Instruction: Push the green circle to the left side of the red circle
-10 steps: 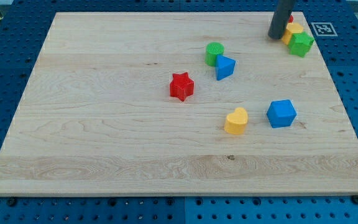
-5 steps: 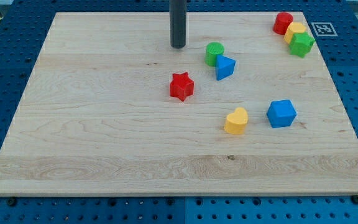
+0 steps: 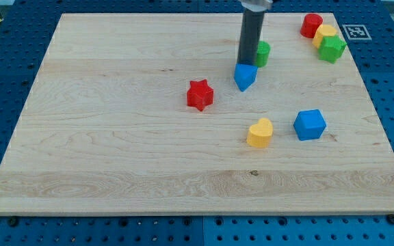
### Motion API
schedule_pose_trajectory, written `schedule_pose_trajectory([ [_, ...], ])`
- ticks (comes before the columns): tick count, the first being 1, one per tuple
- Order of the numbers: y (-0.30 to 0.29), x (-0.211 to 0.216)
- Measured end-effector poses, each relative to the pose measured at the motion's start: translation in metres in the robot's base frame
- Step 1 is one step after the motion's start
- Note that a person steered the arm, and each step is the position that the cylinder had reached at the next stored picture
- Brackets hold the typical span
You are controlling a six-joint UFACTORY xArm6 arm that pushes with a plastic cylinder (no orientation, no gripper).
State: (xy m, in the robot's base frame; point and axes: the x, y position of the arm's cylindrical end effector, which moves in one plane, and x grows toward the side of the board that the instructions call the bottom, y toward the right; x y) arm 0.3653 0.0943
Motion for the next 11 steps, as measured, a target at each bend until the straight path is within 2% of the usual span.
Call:
schedule_pose_trajectory([
  [1,0.028,0.003],
  [3,0.024,-0.058],
  [4,0.024,-0.048],
  [5,-0.013,-0.027],
  [6,-0.035,-0.040],
  [8,0.030,-0.092],
  [9,0.048,-0.096],
  [11,-0.032,-0.098],
])
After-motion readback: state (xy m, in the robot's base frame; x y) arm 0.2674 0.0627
